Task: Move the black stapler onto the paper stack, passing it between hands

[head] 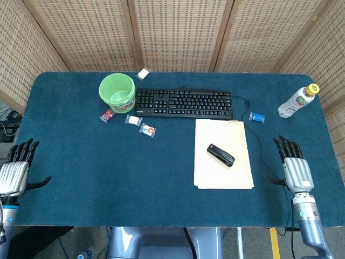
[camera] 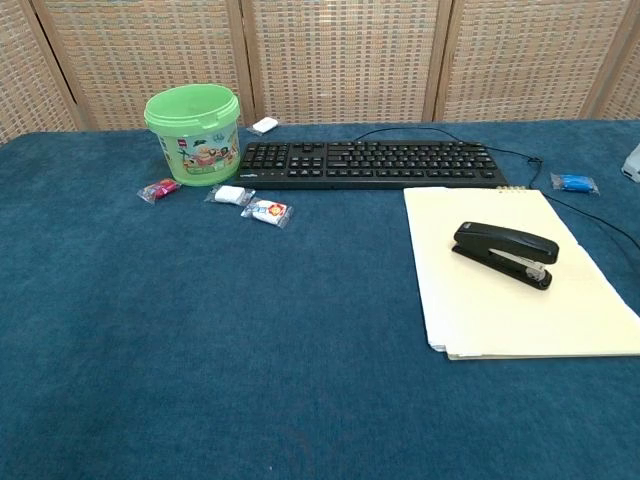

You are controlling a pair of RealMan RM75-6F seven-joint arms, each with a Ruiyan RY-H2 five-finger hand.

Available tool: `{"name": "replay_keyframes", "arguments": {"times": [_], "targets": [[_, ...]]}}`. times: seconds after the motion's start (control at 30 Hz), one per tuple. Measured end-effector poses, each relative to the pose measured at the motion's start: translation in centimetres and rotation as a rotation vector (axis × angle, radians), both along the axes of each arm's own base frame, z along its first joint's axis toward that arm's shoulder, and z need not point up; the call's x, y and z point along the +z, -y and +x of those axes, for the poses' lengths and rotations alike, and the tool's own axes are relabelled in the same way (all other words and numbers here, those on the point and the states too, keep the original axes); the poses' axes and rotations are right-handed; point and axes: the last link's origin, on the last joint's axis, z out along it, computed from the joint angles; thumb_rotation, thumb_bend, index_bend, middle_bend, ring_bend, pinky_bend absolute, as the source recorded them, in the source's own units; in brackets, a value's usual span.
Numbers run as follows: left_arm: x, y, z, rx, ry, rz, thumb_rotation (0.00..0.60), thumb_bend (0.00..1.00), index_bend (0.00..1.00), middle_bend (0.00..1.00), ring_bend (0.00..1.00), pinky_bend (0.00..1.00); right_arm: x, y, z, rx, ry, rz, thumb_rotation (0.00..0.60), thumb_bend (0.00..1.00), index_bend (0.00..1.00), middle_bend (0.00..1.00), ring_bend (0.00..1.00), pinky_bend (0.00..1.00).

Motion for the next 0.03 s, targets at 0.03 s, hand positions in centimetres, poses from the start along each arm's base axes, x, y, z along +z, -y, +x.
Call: {"name": "replay_keyframes", "arguments": {"times": [0.03], "targets": [[0.04, -0.05, 0.0, -0.002, -0.001, 0.002, 0.6, 0.19, 0.0, 0.0, 0.0, 0.0, 0.22, -0.54, -0.2, 0.011, 0.003, -0.003, 0.6, 0.09, 0.0, 0.0, 0.0, 0.0]]}}
